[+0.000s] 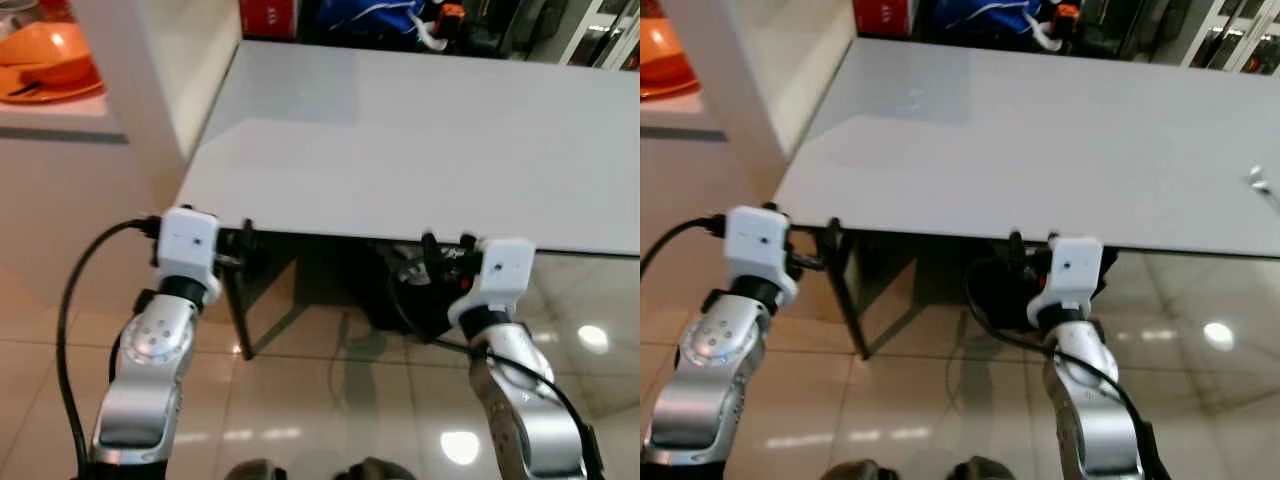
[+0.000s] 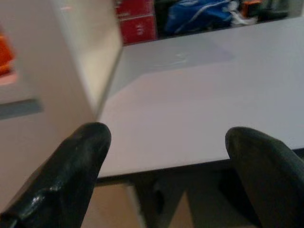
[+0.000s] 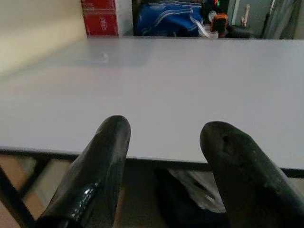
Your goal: Setting the table
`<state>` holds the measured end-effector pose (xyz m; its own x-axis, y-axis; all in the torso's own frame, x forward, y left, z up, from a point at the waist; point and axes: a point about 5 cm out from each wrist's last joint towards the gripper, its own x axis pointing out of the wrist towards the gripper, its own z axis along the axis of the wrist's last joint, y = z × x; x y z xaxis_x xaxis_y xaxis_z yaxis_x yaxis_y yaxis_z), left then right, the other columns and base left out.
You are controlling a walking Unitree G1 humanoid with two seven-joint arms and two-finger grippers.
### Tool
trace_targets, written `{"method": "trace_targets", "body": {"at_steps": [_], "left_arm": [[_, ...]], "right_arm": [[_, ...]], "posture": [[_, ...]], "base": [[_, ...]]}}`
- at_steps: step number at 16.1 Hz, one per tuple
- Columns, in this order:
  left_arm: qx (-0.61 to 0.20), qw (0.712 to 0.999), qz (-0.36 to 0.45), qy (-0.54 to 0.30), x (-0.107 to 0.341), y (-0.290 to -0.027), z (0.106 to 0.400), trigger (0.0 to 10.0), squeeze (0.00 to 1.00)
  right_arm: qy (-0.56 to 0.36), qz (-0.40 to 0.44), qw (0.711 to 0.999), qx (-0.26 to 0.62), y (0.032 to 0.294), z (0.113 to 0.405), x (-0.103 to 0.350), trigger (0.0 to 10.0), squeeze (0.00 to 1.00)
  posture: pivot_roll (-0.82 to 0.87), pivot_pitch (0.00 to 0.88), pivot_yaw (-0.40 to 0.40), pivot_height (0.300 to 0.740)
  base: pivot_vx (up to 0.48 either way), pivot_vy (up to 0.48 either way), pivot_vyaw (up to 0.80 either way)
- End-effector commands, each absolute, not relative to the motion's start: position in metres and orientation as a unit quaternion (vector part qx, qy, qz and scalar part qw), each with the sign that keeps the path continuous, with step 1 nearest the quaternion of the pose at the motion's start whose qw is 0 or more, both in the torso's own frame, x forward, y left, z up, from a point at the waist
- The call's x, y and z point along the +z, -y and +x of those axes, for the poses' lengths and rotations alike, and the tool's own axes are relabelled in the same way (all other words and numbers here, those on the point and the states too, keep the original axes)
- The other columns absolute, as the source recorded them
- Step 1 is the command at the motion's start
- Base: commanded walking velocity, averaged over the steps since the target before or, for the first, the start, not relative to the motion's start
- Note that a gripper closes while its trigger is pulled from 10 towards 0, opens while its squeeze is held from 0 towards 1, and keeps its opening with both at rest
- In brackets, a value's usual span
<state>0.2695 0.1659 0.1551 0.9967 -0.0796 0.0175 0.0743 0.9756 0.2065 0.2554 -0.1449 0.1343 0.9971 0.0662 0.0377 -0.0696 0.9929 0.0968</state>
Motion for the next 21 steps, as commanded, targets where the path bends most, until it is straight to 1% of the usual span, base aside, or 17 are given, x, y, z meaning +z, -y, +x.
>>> {"method": "trace_targets", "body": {"at_steps": [1, 2, 3, 4, 5, 7, 8, 10, 11, 12, 13, 14, 15, 16, 17, 18, 21], "left_arm": [[-0.029, 0.993, 0.110, 0.016, 0.160, -0.170, 0.267, 10.0, 0.00], [-0.041, 0.993, 0.109, 0.016, 0.162, -0.170, 0.263, 10.0, 0.00], [-0.059, 0.993, 0.100, 0.013, 0.164, -0.169, 0.263, 10.0, 0.00], [-0.062, 0.993, 0.096, 0.013, 0.166, -0.169, 0.266, 10.0, 0.20], [-0.069, 0.994, 0.081, 0.016, 0.168, -0.167, 0.269, 10.0, 1.00], [-0.066, 0.995, 0.076, 0.021, 0.171, -0.167, 0.268, 10.0, 1.00], [-0.068, 0.993, 0.094, 0.028, 0.174, -0.165, 0.267, 10.0, 1.00], [-0.063, 0.993, 0.098, 0.023, 0.169, -0.161, 0.268, 10.0, 1.00], [-0.071, 0.993, 0.095, 0.028, 0.173, -0.159, 0.269, 10.0, 1.00], [-0.080, 0.991, 0.098, 0.043, 0.179, -0.155, 0.271, 10.0, 0.00], [-0.083, 0.990, 0.105, 0.050, 0.182, -0.153, 0.273, 10.0, 0.00], [-0.082, 0.989, 0.108, 0.051, 0.183, -0.153, 0.274, 10.0, 0.00], [-0.087, 0.988, 0.112, 0.061, 0.187, -0.151, 0.276, 10.0, 0.00], [-0.085, 0.987, 0.117, 0.067, 0.191, -0.148, 0.280, 10.0, 0.00], [-0.090, 0.986, 0.119, 0.075, 0.195, -0.144, 0.284, 10.0, 0.00], [-0.096, 0.986, 0.112, 0.082, 0.200, -0.141, 0.287, 10.0, 0.00], [-0.076, 0.990, 0.088, 0.080, 0.199, -0.145, 0.290, 10.0, 0.00]], "right_arm": [[0.021, 0.079, 0.996, 0.040, 0.144, 0.255, 0.133, 10.0, 0.00], [0.042, 0.100, 0.993, 0.048, 0.144, 0.252, 0.140, 10.0, 0.00], [0.047, 0.088, 0.994, 0.040, 0.145, 0.253, 0.141, 10.0, 0.00], [0.041, 0.082, 0.995, 0.032, 0.146, 0.255, 0.140, 10.0, 0.21], [0.050, 0.089, 0.994, 0.028, 0.146, 0.258, 0.142, 10.0, 1.00], [0.054, 0.094, 0.993, 0.044, 0.142, 0.259, 0.146, 10.0, 1.00], [0.061, 0.088, 0.992, 0.068, 0.138, 0.261, 0.151, 10.0, 1.00], [0.051, 0.070, 0.993, 0.082, 0.136, 0.268, 0.145, 10.0, 1.00], [0.053, 0.069, 0.992, 0.087, 0.134, 0.269, 0.149, 10.0, 1.00], [0.065, 0.076, 0.990, 0.098, 0.131, 0.270, 0.157, 10.0, 1.00], [0.061, 0.070, 0.990, 0.106, 0.129, 0.270, 0.157, 10.0, 1.00], [0.058, 0.056, 0.991, 0.103, 0.129, 0.270, 0.157, 10.0, 1.00], [0.065, 0.063, 0.991, 0.101, 0.128, 0.270, 0.162, 10.0, 0.00], [0.068, 0.060, 0.991, 0.099, 0.129, 0.274, 0.164, 10.0, 0.00], [0.069, 0.060, 0.992, 0.087, 0.132, 0.278, 0.164, 10.0, 0.00], [0.071, 0.066, 0.992, 0.078, 0.133, 0.280, 0.167, 10.0, 0.00], [0.070, 0.063, 0.993, 0.066, 0.133, 0.282, 0.166, 10.0, 0.00]], "posture": [[0.09, 0.107, -0.042, 0.740], [0.11, 0.085, -0.043, 0.740], [0.11, 0.094, -0.043, 0.740], [0.11, 0.093, -0.053, 0.740], [0.12, 0.095, -0.065, 0.740], [0.11, 0.074, -0.080, 0.740], [0.11, 0.088, -0.099, 0.740], [0.10, 0.058, -0.100, 0.740], [0.09, 0.064, -0.098, 0.740], [0.10, 0.049, -0.090, 0.740], [0.09, 0.049, -0.075, 0.740], [0.08, 0.027, -0.071, 0.740], [0.09, 0.019, -0.062, 0.740], [0.11, 0.035, -0.043, 0.740], [0.12, 0.007, -0.036, 0.740], [0.11, 0.005, -0.029, 0.740], [0.11, 0.000, -0.045, 0.740]], "base": [[0.000, 0.480, 0.00], [0.000, 0.480, 0.00], [0.000, 0.480, 0.00], [0.000, 0.480, 0.00], [0.000, 0.480, 0.00], [0.000, 0.480, 0.00], [0.000, 0.480, 0.00], [0.000, 0.480, 0.00], [0.000, 0.480, 0.00], [0.000, 0.480, 0.00], [0.000, 0.480, 0.00], [0.000, 0.480, 0.00], [0.000, 0.480, 0.00], [0.000, 0.480, 0.00], [0.000, 0.480, 0.00], [0.000, 0.480, 0.00], [0.000, 0.000, 0.00]]}}
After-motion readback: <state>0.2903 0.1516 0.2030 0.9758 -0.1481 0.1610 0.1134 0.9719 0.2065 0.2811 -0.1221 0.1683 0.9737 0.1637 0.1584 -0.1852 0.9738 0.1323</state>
